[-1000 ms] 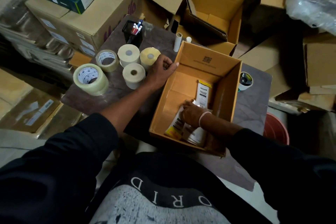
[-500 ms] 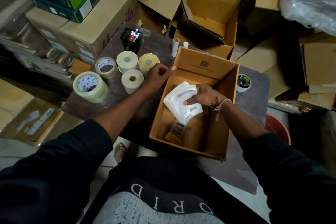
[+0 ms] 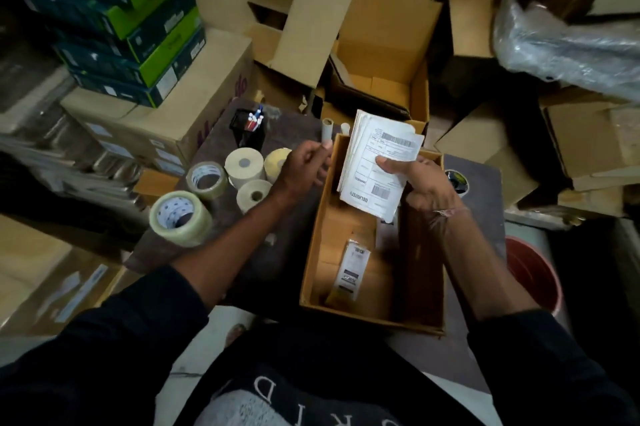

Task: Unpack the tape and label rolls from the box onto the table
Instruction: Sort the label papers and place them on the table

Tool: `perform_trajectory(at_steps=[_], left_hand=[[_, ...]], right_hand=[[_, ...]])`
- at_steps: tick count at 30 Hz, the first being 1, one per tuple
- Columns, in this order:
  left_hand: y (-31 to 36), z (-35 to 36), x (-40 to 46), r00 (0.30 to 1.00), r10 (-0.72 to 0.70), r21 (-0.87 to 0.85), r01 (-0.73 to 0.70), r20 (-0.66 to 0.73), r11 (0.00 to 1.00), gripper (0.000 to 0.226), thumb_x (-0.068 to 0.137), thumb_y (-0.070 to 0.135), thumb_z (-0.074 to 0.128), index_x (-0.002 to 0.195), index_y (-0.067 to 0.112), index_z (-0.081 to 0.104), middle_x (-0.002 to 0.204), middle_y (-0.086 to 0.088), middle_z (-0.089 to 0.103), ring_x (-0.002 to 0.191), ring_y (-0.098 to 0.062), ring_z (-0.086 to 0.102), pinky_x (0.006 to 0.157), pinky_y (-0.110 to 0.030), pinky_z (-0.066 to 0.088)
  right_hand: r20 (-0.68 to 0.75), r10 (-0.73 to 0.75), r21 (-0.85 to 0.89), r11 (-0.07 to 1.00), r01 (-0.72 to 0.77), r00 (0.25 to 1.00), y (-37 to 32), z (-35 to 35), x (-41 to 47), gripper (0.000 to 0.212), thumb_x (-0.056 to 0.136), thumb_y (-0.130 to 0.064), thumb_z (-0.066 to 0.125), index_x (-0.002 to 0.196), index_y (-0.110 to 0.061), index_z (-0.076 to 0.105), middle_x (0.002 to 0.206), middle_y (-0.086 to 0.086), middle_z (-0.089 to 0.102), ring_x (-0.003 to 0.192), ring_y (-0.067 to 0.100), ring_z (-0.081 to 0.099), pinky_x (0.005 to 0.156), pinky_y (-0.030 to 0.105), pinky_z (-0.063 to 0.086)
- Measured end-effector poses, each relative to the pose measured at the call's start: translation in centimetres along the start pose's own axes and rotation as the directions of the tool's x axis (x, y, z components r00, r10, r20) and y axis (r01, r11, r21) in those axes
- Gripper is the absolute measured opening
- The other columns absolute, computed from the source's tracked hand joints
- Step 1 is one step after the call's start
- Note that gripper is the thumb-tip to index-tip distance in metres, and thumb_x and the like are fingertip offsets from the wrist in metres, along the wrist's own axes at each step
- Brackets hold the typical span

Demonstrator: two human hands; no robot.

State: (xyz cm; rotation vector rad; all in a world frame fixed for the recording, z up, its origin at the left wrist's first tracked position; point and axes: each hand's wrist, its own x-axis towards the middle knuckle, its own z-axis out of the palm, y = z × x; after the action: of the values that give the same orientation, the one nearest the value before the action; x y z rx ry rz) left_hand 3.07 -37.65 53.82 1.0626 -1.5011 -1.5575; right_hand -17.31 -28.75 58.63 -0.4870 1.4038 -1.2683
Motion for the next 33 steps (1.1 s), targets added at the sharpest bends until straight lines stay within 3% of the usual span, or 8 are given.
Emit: perform_trajectory(at_steps=[7, 11, 14, 16, 19, 23, 28, 33], left_hand=[[1.5, -1.5, 0.9, 0.977, 0.047, 0.105, -0.071, 0.208, 0.992, 0.020, 0.092, 0.013, 0.073, 0.107, 0.003, 0.065, 0.108, -0.016, 0.075, 0.100, -0.029, 0.074, 0.082, -0.036, 0.060], [2.4, -3.8, 1.8, 0.954, 0.103, 0.289, -0.187, 0.283, 0.939, 0.016, 0.091, 0.012, 0.071, 0.101, 0.001, 0.066, 0.094, -0.011, 0.073, 0.082, -0.012, 0.070, 0.071, -0.029, 0.056], [3.6, -5.8, 3.0, 0.915, 0.104, 0.447, -0.286, 0.389, 0.847, 0.006, 0.092, 0.011, 0.070, 0.097, 0.011, 0.067, 0.076, 0.010, 0.059, 0.063, 0.006, 0.052, 0.062, -0.015, 0.041], [4.3, -6.9, 4.0, 0.885, 0.071, 0.534, -0.341, 0.461, 0.774, 0.007, 0.091, 0.018, 0.069, 0.097, 0.016, 0.067, 0.081, 0.010, 0.062, 0.070, 0.002, 0.055, 0.065, -0.023, 0.043], [5.4, -7.8, 5.4, 0.819, 0.040, 0.634, -0.472, 0.572, 0.613, 0.011, 0.091, 0.028, 0.065, 0.100, 0.022, 0.066, 0.096, 0.006, 0.067, 0.085, -0.011, 0.062, 0.070, -0.034, 0.048], [6.8, -8.0, 6.6, 0.764, 0.003, 0.672, -0.570, 0.645, 0.473, 0.012, 0.092, 0.034, 0.063, 0.104, 0.032, 0.061, 0.103, 0.012, 0.060, 0.096, -0.014, 0.060, 0.074, -0.034, 0.045], [7.4, -8.8, 6.9, 0.856, 0.092, 0.631, -0.444, 0.509, 0.636, 0.021, 0.086, 0.041, 0.069, 0.103, 0.032, 0.064, 0.102, 0.011, 0.066, 0.093, -0.009, 0.065, 0.077, -0.036, 0.055], [6.2, -9.3, 5.4, 0.981, -0.029, 0.125, 0.005, 0.190, 0.992, 0.050, 0.089, 0.032, 0.077, 0.130, 0.016, 0.052, 0.111, -0.004, 0.070, 0.091, -0.015, 0.072, 0.070, -0.025, 0.060]], right_hand=[[-0.037, 0.004, 0.103, 0.995, 0.000, 0.999, -0.8, 3.3, 1.0, 0.049, 0.077, 0.002, 0.076, 0.125, -0.004, 0.064, 0.119, 0.015, 0.071, 0.109, 0.036, 0.068, 0.089, 0.059, 0.054], [-0.171, -0.020, 0.073, 0.997, 0.033, 0.985, -0.8, 4.3, 0.6, 0.051, 0.074, -0.006, 0.081, 0.121, -0.007, 0.063, 0.111, 0.011, 0.074, 0.102, 0.033, 0.071, 0.085, 0.050, 0.059], [-0.259, -0.216, -0.185, 0.968, 0.172, 0.941, -1.0, 4.0, 0.4, 0.064, 0.072, -0.020, 0.087, 0.126, -0.009, 0.055, 0.108, 0.004, 0.068, 0.104, 0.030, 0.069, 0.083, 0.044, 0.060], [-0.191, -0.408, -0.483, 0.831, 0.277, 0.893, -1.2, 4.0, 0.3, 0.069, 0.071, -0.028, 0.087, 0.128, -0.019, 0.051, 0.113, -0.001, 0.062, 0.105, 0.022, 0.064, 0.084, 0.037, 0.057], [0.077, -0.587, -0.828, 0.413, 0.380, 0.806, -1.5, 4.6, 0.7, 0.068, 0.069, -0.039, 0.084, 0.128, -0.031, 0.051, 0.126, -0.009, 0.055, 0.115, 0.015, 0.050, 0.091, 0.033, 0.045], [0.264, -0.449, -0.947, 0.047, 0.317, 0.854, -2.0, 6.0, 1.9, 0.037, 0.072, -0.058, 0.066, 0.102, -0.036, 0.063, 0.103, -0.012, 0.065, 0.101, 0.017, 0.055, 0.088, 0.045, 0.048], [0.235, -0.413, -0.882, 0.290, 0.371, 0.880, -1.6, 6.8, 1.4, 0.017, 0.079, -0.031, 0.078, 0.085, -0.017, 0.069, 0.081, -0.001, 0.073, 0.074, 0.013, 0.069, 0.069, 0.037, 0.056], [-0.002, -0.437, -0.533, 0.761, 0.369, 0.899, 0.8, 7.7, 0.3, 0.017, 0.083, -0.020, 0.077, 0.085, -0.007, 0.067, 0.091, 0.010, 0.076, 0.084, 0.026, 0.074, 0.067, 0.042, 0.061]])
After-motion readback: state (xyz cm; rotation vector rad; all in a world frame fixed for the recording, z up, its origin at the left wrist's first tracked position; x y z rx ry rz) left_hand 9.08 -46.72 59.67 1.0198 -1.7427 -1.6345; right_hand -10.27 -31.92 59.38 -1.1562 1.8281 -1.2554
